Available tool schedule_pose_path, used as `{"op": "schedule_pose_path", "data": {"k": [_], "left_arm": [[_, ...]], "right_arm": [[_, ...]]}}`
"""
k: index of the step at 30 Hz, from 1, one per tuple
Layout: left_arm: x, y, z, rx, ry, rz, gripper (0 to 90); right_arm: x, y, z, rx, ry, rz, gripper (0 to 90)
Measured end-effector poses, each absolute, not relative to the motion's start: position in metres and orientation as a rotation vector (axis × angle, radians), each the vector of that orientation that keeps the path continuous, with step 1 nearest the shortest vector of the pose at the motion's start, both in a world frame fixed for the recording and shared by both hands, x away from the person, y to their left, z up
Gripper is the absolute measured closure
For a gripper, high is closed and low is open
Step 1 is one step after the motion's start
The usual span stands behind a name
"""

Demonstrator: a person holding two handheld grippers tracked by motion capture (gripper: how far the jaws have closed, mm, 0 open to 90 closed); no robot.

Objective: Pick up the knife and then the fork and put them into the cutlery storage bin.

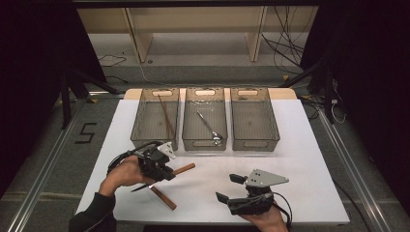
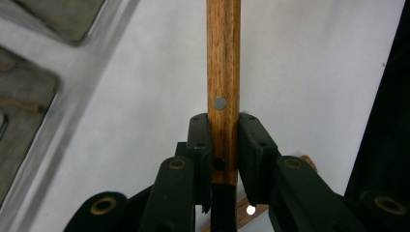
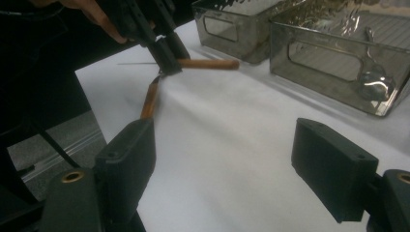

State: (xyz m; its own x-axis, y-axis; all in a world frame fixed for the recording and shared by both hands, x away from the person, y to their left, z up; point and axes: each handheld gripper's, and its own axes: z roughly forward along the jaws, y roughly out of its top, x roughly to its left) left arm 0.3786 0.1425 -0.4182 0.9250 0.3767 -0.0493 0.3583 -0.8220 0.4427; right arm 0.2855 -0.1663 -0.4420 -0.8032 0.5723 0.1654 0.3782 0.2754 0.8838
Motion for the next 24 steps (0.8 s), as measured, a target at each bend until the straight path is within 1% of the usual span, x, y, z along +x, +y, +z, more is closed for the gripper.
{"op": "schedule_pose_path", "data": {"k": [11,20,24], "left_arm": [[0.367,0.105,-0.419,2.639,0.393,-0.039,76.3],[0.354,0.093,-0.417,2.683,0.308,-0.068,76.3],[0.352,0.09,-0.417,2.688,0.3,-0.077,76.3]], "right_arm": [[0.278,-0.155,-0.433,0.728,2.343,1.473,24.7],[0.27,-0.135,-0.434,0.509,2.397,1.322,25.0],[0.269,-0.124,-0.437,0.422,2.397,1.228,26.0]]}}
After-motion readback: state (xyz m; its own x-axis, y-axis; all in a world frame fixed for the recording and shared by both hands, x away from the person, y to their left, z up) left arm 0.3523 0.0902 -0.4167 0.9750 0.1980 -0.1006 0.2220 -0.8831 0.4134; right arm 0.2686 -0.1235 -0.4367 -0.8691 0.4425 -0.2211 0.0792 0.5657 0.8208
